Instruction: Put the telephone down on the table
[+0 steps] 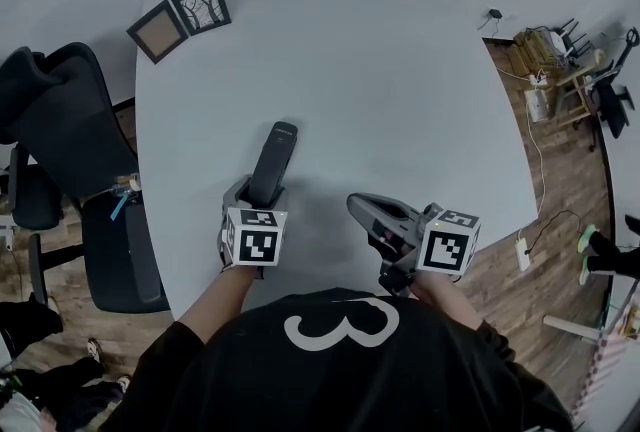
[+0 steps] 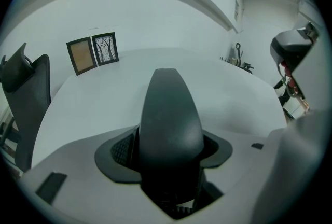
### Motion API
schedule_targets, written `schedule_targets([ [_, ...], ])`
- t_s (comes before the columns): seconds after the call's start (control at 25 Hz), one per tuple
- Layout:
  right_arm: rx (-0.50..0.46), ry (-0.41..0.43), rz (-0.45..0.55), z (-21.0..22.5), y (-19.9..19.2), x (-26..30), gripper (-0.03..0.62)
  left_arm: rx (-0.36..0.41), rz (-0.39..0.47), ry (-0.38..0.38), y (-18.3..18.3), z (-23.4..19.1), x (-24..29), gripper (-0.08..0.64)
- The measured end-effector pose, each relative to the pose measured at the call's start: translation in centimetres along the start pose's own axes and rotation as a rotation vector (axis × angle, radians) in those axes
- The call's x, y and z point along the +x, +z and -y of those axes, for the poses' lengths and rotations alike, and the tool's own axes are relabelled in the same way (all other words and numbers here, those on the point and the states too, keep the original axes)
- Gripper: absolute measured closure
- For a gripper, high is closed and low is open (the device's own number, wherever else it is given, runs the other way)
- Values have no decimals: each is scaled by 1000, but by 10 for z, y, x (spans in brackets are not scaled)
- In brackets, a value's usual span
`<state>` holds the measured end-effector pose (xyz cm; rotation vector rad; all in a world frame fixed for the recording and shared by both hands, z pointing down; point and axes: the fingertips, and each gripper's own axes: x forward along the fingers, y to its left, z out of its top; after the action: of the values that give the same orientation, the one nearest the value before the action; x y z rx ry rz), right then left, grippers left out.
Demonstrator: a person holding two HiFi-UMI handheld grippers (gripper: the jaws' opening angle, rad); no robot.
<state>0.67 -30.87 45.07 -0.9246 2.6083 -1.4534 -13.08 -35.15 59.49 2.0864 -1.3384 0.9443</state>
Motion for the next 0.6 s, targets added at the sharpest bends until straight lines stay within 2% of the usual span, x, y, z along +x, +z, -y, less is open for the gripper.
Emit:
schedule_targets([
  [0.32, -54, 9, -32, -15, 1, -2, 584, -3, -22, 13, 0, -2, 1, 268],
  [0.44, -67, 16, -36, -20, 1, -7, 584, 10, -17, 25, -1, 0, -4, 241],
  [0.6, -96, 50, -48, -30, 1, -12, 584, -48, 38, 24, 7, 0, -24, 222],
])
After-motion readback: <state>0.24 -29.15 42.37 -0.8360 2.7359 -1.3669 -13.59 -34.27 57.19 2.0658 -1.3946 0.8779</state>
